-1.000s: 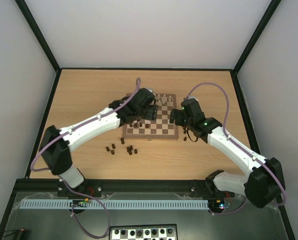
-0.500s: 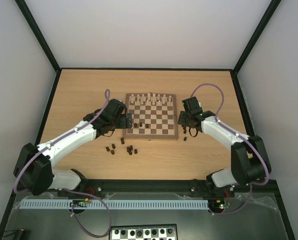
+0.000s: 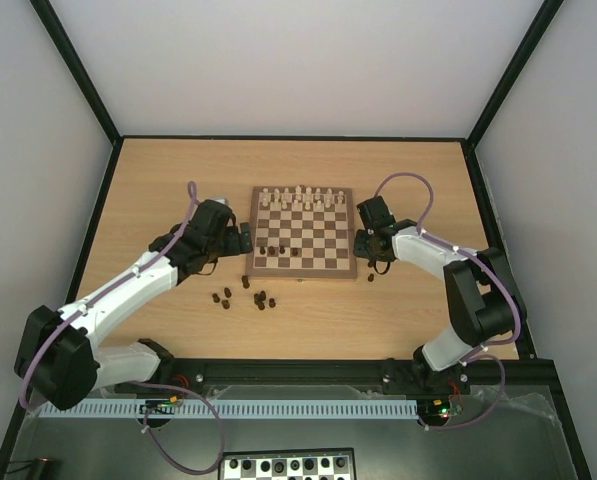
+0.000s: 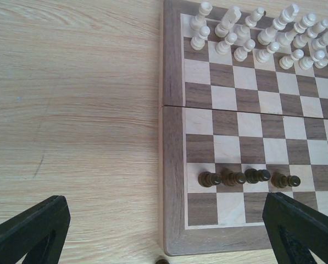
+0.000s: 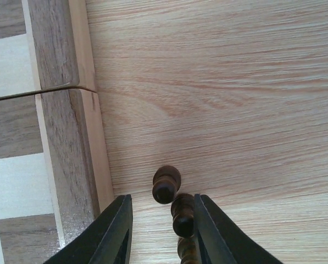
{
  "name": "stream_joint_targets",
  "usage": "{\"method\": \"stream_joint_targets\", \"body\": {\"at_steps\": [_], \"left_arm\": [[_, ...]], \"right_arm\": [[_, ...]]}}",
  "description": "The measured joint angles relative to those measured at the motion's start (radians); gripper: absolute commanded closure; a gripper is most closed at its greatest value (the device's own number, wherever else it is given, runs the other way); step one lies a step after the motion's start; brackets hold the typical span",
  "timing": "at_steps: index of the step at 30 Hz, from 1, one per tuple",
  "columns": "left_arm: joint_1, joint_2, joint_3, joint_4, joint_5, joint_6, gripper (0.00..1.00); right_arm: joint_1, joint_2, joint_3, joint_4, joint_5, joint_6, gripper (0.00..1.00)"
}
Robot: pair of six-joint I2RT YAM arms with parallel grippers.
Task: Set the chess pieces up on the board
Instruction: Pick up the chess piece at the center of the board.
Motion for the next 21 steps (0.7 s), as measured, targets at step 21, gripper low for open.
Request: {"method": "stream_joint_targets", "body": {"at_steps": [21], "left_arm": [[0.000, 0.011, 0.000, 0.015, 0.025, 0.000, 0.01]], "right_arm": [[0.000, 0.064, 0.044, 0.014, 0.017, -0.005, 0.91]]}}
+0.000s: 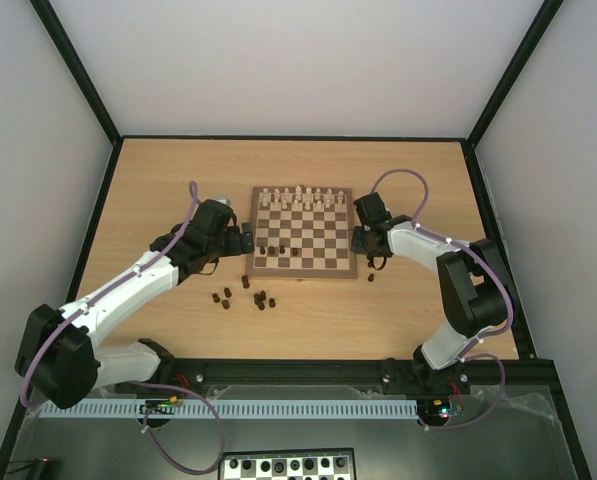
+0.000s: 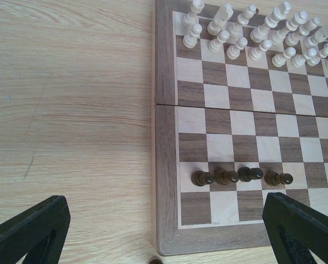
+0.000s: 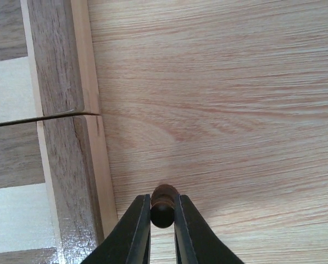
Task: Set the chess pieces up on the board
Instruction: Pick up the chess piece at the center of the board, then place the chess piece on the chessboard.
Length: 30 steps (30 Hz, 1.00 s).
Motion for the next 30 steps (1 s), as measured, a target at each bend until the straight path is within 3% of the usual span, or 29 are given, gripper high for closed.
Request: {"method": "stream_joint_targets", "body": {"at_steps": [6, 14, 20, 30], "left_arm": [[0.000, 0.000, 0.000, 0.002, 0.005, 0.000, 0.01], [0.000, 0.010, 0.000, 0.003, 0.011, 0.000, 0.01], [0.000, 0.023, 0.000, 0.002, 0.011, 0.000, 0.00], [0.000, 0.023, 0.000, -0.003, -0.009, 0.000, 0.00]], "right_arm": [[0.000, 0.001, 0.004, 0.003, 0.006, -0.001, 0.99], [0.011, -0.088, 0.005, -0.020, 0.018, -0.005, 0.99], [0.076, -0.187, 0.024, -0.057, 0.027, -0.011, 0.99], [0.190, -0.142, 0.111, -0.085, -0.051, -0.053, 0.99]]}}
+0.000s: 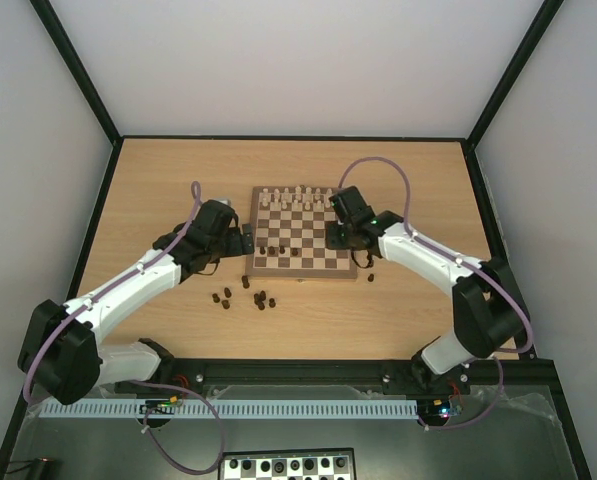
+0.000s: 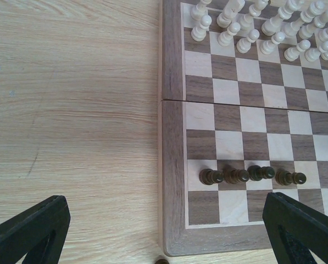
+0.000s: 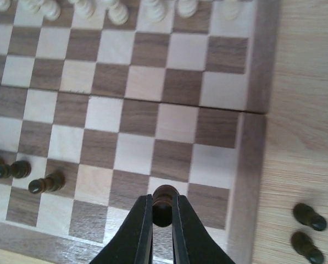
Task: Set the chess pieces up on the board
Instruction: Place the chess piece on the chessboard.
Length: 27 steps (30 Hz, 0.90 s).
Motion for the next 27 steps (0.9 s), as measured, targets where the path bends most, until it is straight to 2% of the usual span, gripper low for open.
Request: {"method": "stream_joint_targets", "body": {"at_steps": [12, 27], "left_arm": [[0.000, -0.003, 0.000, -0.016, -0.018, -0.010, 0.01], [0.000, -0.009, 0.000, -0.018, -0.022, -0.011, 0.01]], "right_arm": [[0.100, 0.134, 0.073, -0.016, -0.054, -0.022, 0.98], [0.141, 0.232, 0.140, -0.019, -0.065, -0.025, 0.98]]}}
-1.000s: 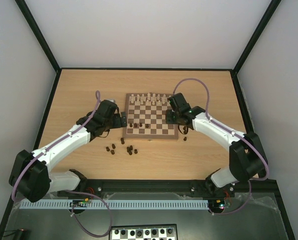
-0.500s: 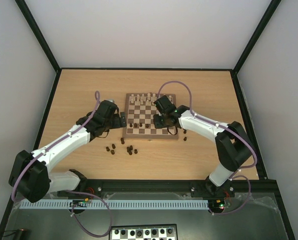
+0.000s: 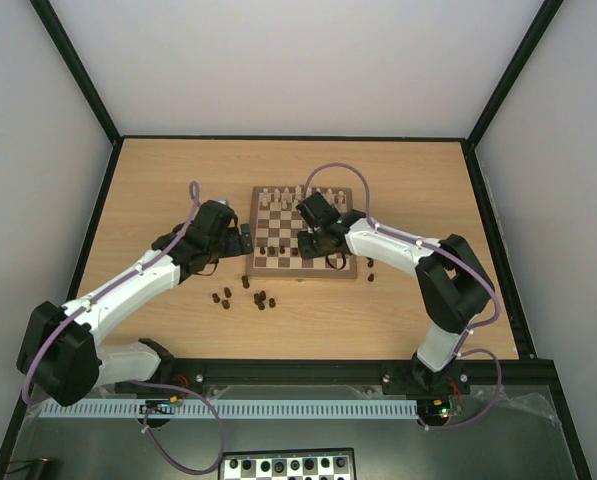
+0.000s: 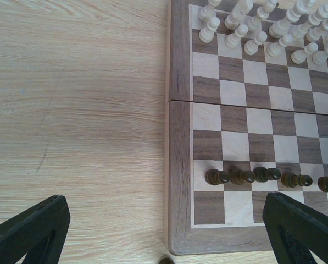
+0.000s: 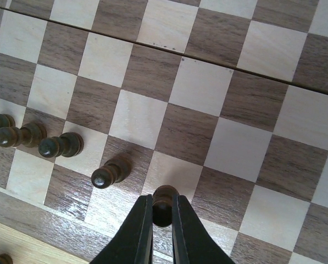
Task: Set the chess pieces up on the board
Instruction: Place the chess piece on the chessboard.
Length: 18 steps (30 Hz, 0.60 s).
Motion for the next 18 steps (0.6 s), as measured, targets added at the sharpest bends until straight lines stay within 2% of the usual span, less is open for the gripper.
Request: {"method": "stream_joint_targets", "body": {"at_steps": [4, 13, 18], "left_arm": [[0.000, -0.002, 0.000, 0.000, 0.000, 0.000, 0.00], [0.000, -0.008, 0.000, 0.000, 0.000, 0.000, 0.00], [0.000, -0.008, 0.000, 0.000, 0.000, 0.000, 0.00]], "right_arm": [[0.004, 0.013, 0.008, -0.002, -0.001, -0.001, 0.96], [0.005, 0.020, 0.013, -0.003, 0.000, -0.005, 0.75], [0.005, 0.020, 0.013, -0.003, 0.001, -0.008, 0.72]]}}
